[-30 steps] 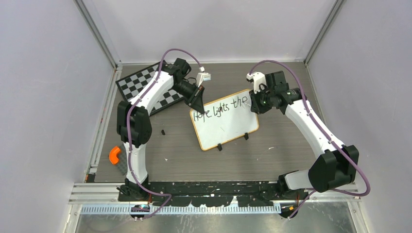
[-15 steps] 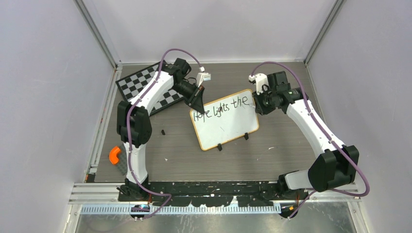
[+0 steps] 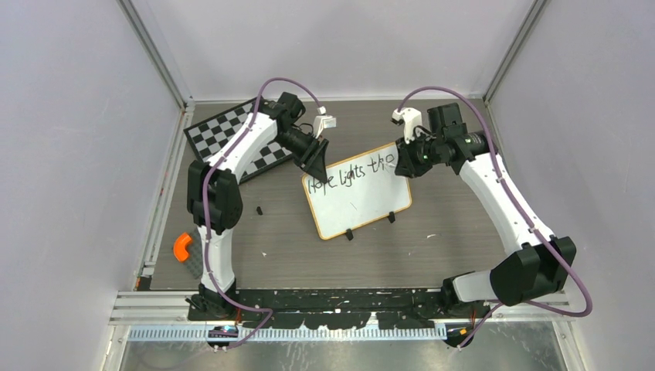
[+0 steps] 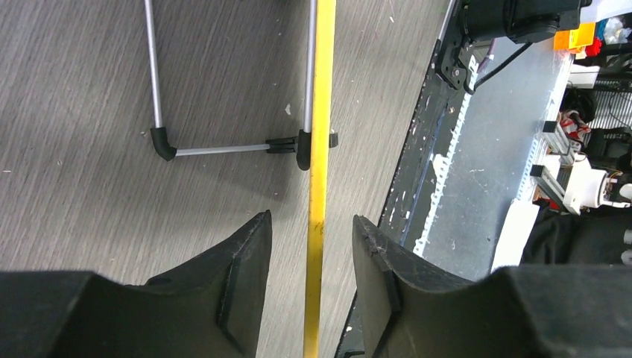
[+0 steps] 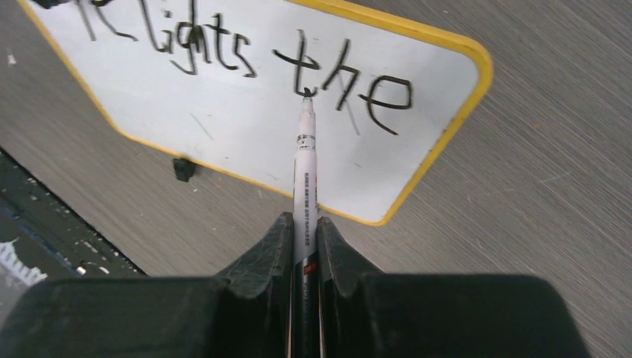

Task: Write a sentence on the whiteboard

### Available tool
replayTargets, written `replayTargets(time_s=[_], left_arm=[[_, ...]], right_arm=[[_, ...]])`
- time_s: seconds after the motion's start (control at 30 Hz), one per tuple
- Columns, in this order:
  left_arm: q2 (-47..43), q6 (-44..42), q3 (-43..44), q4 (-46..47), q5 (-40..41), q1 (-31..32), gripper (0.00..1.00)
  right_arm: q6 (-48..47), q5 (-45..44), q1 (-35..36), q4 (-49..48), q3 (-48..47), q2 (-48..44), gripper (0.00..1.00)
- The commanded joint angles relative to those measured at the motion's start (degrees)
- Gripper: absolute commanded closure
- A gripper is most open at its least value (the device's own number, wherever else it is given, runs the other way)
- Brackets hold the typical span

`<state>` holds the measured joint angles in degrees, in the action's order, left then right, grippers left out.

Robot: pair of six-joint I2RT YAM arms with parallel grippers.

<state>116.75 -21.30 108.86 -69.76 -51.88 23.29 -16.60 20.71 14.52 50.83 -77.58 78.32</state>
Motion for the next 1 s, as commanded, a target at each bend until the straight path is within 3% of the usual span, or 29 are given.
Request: replayTargets(time_s=[0.0,0.3,0.43,0.53,0.97], left_arm=[[-3.7,1.4,1.5,-0.8,-1.9,-0.8,0.53],[-9.0,2.1,-7.4,2.5,-4.7,-6.9,0.53],[-10.1,1.8,-11.7,4.3,-4.9,-9.0,0.52],[-10.1,0.1,-13.4,4.2,-5.4,-9.1,0.52],[-9.6,-0.8,-14.8,5.8,-7.3,-6.6,0.54]], right_arm=[[0.4,4.5,3.1,1.5,-3.1,-1.7,1.0],[0.9,-2.5,15.8,0.6,-2.9,0.8,1.0],[3.1,-2.7,19.2,-5.3,0.9,-0.7,1.0],[4.5,-3.4,21.6,-10.6,3.5,-1.6,1.0],[3.7,-9.9,31.3,-17.2,11.0,1.4,1.0]])
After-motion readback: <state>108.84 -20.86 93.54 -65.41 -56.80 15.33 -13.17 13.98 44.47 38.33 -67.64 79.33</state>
